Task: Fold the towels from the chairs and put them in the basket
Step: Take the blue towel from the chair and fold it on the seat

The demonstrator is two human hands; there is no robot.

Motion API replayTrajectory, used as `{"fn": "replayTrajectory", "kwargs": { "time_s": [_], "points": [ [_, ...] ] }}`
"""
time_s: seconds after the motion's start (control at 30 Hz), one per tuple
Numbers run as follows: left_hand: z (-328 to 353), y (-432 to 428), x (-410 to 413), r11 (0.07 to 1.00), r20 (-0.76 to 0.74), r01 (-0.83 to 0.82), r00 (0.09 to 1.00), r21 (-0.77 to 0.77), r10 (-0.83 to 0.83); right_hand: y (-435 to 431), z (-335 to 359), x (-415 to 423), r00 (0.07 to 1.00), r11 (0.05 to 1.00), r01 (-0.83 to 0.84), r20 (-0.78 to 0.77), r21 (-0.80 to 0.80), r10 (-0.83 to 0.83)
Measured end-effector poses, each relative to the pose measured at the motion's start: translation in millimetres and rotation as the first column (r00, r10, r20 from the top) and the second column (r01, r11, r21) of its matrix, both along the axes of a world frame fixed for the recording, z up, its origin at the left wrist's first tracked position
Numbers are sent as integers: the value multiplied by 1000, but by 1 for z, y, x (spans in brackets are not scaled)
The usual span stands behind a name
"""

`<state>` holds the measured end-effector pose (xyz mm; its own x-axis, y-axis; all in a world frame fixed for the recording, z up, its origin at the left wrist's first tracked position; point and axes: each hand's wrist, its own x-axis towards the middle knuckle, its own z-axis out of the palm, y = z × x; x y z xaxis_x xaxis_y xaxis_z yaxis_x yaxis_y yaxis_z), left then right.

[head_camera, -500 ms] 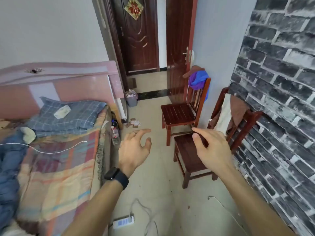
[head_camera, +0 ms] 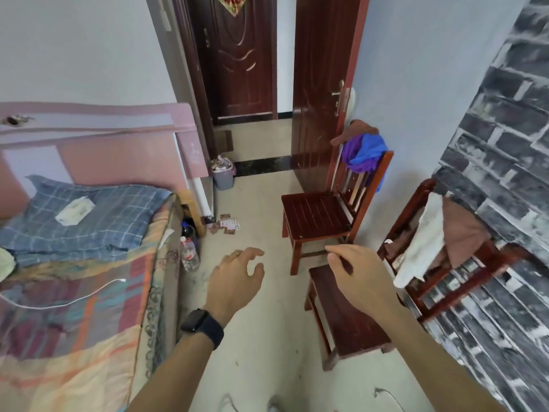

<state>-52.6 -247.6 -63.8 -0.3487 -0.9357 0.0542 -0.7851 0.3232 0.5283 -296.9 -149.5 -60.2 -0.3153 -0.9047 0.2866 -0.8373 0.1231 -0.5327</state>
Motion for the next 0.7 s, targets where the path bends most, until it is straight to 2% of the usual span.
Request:
{"fn": "replayTrajectory", "kwargs": {
  "time_s": [0.2,0.33,0.5,0.7],
  "points": [
    [5,-124,-29,1000,-21,5,1000,22,-5,-101,2,-30,998,1000,25,50,-1,-25],
    [-4,-199,-65,996,-38,75,997,43,-74,-166,-5,-54,994,997,71,78,31,-74],
    [-14,-304,-132,977,7,210,978,40,-210,-253,-21,-92,984,983,143,90,115,-153],
    [-15,-444,-236,946,18,318,947,61,-319,-372,-29,-166,951,955,277,113,109,-288]
  ]
}}
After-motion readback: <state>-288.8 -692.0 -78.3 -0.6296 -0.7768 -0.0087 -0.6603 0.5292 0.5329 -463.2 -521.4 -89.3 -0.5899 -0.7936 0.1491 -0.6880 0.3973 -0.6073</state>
